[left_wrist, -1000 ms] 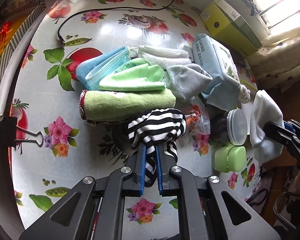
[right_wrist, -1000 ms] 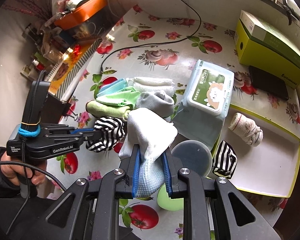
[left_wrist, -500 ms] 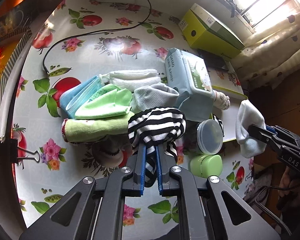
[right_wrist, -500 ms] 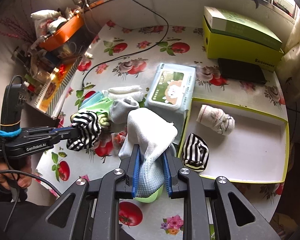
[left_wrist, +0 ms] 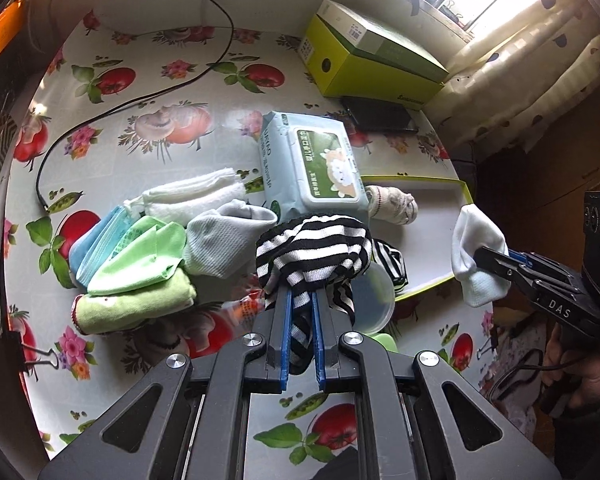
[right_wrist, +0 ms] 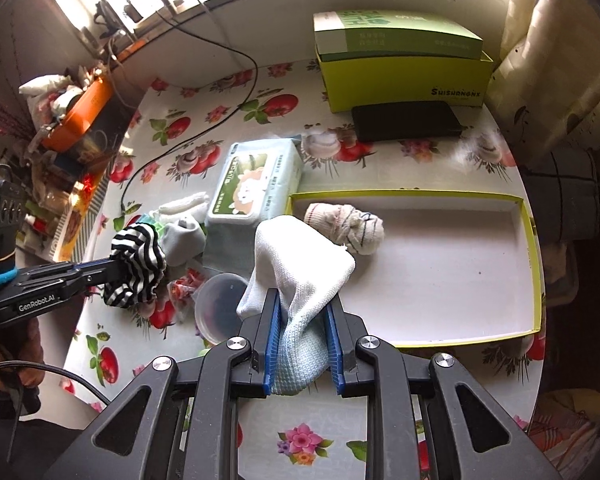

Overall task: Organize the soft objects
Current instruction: 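Carry both held socks over to the yellow-rimmed tray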

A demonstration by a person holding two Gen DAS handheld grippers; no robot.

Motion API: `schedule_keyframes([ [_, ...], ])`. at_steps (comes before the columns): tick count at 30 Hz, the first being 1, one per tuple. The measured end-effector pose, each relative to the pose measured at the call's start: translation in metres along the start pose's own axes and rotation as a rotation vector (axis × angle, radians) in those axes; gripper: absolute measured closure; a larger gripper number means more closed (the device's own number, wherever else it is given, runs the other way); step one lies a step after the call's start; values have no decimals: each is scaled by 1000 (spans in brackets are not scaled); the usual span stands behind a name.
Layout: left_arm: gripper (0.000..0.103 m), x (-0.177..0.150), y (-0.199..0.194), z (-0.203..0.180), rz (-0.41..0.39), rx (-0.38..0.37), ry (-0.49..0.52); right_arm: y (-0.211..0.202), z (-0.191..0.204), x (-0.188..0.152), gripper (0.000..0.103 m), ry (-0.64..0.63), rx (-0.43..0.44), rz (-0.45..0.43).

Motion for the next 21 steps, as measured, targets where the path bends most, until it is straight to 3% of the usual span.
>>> schedule_keyframes([
  [21,93,16,48,-98,82,-26,207,17,-53,-17,83,137,-1,8],
])
Point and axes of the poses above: each gripper's, at about its wrist camera, not at the fingertips, and y roughly the way its jaws point, z to its left, x to its top, the point moved 7 cm from there along y, roughly the way its jaws point, and after that the axes turned 11 degrees about -y, right-handed, at the moved point
